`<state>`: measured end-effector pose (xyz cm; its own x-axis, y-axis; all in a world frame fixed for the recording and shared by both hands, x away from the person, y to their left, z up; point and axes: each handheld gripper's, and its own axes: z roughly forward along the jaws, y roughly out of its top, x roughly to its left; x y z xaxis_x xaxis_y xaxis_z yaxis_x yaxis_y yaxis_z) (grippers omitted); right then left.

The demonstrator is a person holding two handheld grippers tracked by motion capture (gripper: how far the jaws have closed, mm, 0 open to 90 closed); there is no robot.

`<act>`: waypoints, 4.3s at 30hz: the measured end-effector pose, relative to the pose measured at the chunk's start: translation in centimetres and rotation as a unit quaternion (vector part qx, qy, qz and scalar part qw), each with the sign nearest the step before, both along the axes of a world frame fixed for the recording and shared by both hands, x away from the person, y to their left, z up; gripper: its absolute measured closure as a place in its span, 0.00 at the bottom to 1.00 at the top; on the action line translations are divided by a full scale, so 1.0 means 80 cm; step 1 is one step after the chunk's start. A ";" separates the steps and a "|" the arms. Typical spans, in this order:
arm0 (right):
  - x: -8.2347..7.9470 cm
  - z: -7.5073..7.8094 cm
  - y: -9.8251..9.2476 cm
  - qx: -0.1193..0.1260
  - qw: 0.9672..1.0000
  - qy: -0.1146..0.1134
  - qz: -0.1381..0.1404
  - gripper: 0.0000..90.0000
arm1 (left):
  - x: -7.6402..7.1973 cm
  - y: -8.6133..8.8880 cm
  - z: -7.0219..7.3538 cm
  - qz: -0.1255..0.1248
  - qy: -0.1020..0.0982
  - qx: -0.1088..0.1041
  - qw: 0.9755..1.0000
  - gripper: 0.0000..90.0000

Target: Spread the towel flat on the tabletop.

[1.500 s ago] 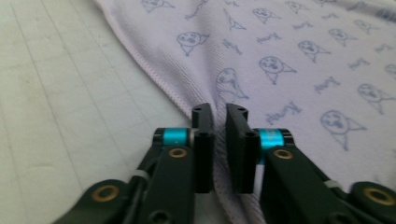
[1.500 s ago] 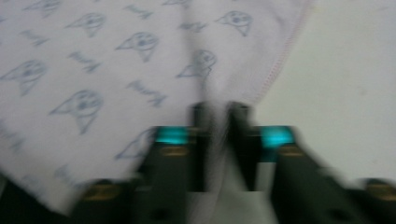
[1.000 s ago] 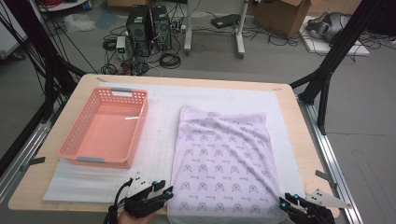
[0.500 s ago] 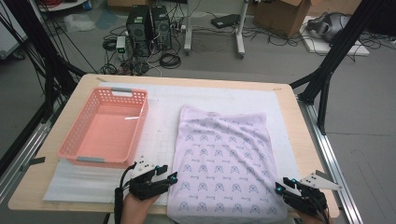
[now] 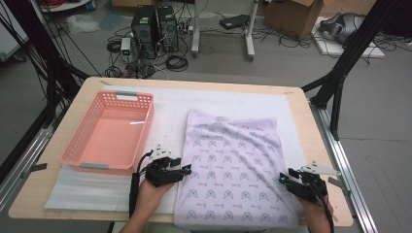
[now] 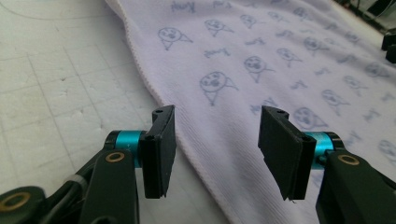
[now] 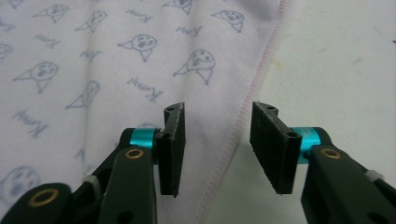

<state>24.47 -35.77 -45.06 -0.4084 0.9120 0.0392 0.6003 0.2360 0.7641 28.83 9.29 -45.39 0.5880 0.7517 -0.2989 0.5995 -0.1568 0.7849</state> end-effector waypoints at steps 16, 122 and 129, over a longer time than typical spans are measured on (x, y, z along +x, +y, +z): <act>-0.031 0.011 -0.027 -0.002 0.999 0.038 -0.005 0.95 | -0.038 0.017 0.003 -0.008 0.014 0.031 0.999 0.96; 0.022 0.011 -0.016 0.015 1.000 -0.013 -0.001 0.69 | -0.005 -0.004 0.008 0.058 -0.025 0.021 0.998 0.62; -0.026 0.014 -0.030 0.046 0.999 -0.001 0.022 0.67 | -0.044 0.009 0.001 0.014 -0.006 0.004 1.000 0.57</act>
